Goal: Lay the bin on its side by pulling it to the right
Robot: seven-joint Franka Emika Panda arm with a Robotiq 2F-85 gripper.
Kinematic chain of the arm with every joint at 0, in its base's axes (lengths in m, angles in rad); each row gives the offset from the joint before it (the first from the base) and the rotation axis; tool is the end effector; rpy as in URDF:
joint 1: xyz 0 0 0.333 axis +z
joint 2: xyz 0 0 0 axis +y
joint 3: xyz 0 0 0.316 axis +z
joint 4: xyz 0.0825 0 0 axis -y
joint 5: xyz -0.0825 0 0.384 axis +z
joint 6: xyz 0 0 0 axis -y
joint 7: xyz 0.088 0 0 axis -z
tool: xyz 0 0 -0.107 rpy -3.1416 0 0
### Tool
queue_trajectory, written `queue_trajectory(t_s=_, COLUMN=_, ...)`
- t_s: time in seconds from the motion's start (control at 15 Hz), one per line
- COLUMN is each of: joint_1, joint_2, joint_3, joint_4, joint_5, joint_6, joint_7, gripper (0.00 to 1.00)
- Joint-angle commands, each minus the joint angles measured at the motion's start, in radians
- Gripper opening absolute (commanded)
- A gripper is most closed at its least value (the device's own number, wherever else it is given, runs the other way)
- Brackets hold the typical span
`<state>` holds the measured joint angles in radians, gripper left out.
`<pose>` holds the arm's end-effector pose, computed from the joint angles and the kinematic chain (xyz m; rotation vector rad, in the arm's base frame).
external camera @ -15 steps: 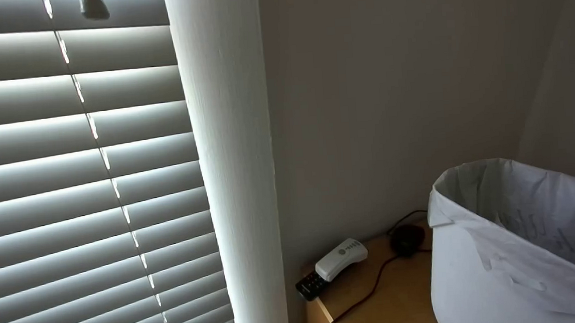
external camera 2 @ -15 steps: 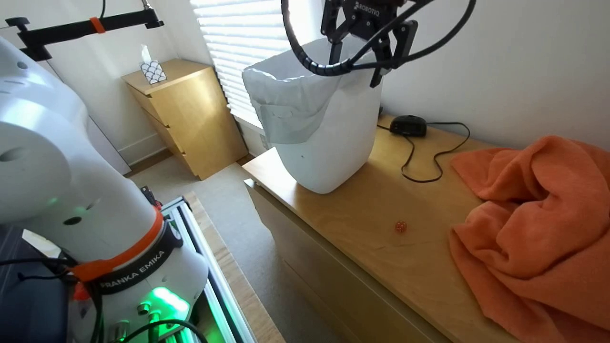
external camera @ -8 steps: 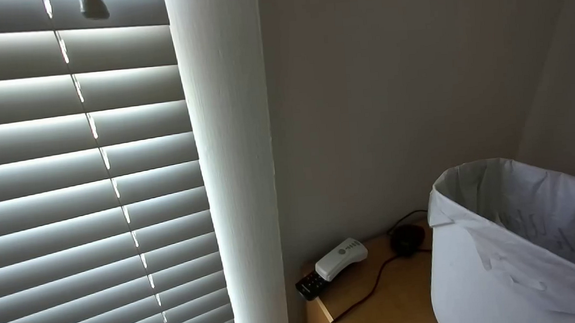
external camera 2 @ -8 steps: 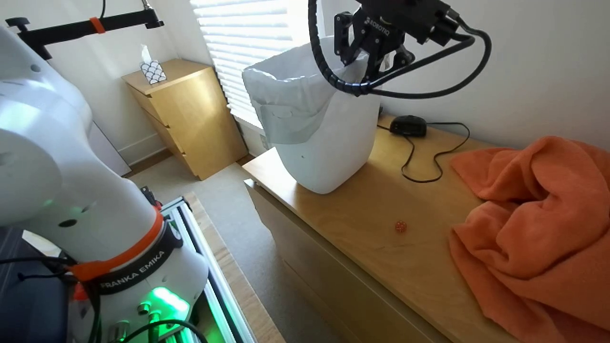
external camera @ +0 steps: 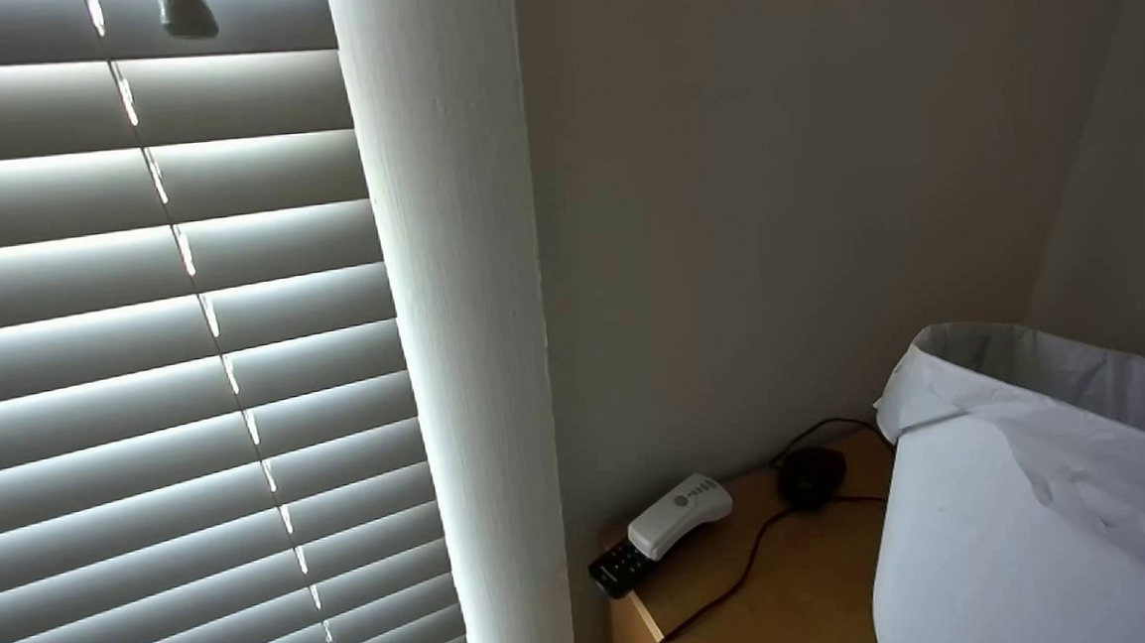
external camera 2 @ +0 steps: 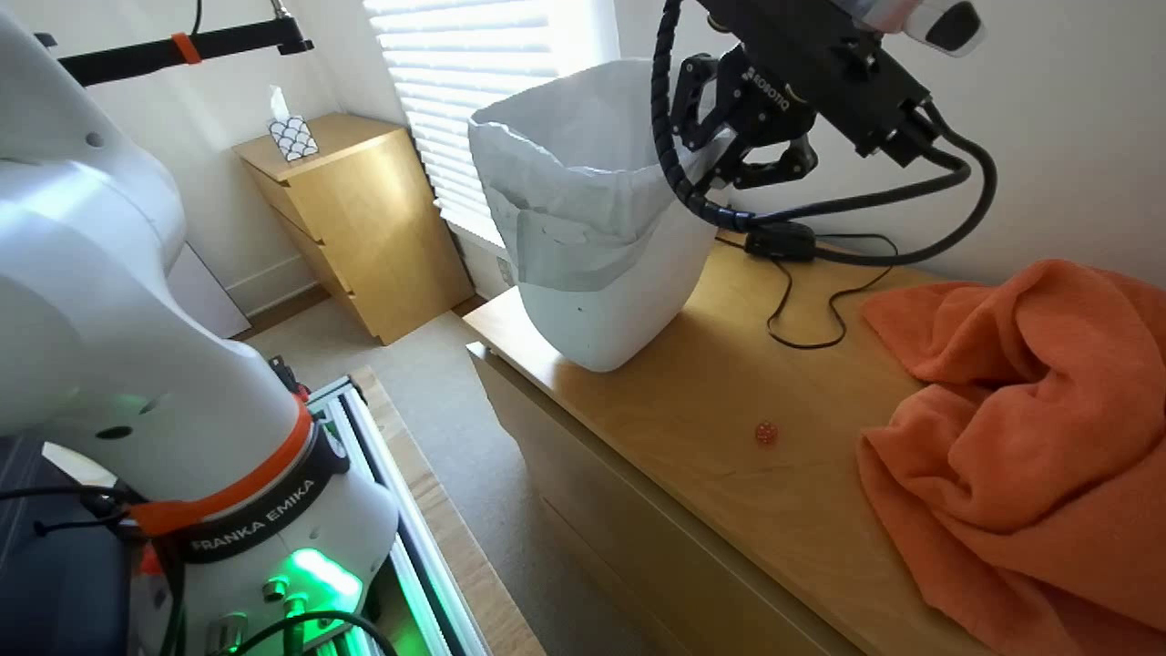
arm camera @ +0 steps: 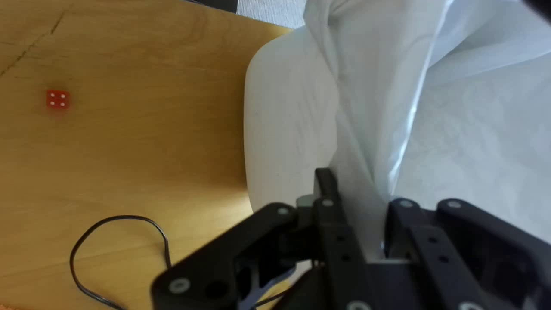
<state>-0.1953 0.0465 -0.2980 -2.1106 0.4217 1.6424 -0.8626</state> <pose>0.4525 -0.1958 0.3724 -2.4997 -0.2811 0.1922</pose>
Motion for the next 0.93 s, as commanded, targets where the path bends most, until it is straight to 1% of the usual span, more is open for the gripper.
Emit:
queue_trajectory(t_s=0.0, joint_1=-0.055, joint_2=0.079, joint_3=0.010, joint_4=0.065, joint_5=0.055, joint_6=-0.068, joint_7=-0.023, gripper=0.02)
queue_trajectory(t_s=0.13, joint_1=-0.076, joint_2=0.112, joint_3=0.013, joint_4=0.088, joint_5=0.069, joint_6=-0.075, joint_7=-0.018, gripper=0.02)
queue_trajectory(t_s=0.27, joint_1=-0.091, joint_2=0.142, joint_3=0.015, joint_4=0.099, joint_5=0.067, joint_6=-0.042, joint_7=0.016, gripper=0.02)
queue_trajectory(t_s=0.53, joint_1=-0.135, joint_2=0.217, joint_3=0.025, joint_4=0.150, joint_5=0.120, joint_6=-0.069, joint_7=-0.001, gripper=0.02)
queue_trajectory(t_s=0.87, joint_1=-0.179, joint_2=0.316, joint_3=0.057, joint_4=0.211, joint_5=0.182, joint_6=-0.109, joint_7=-0.017, gripper=0.02)
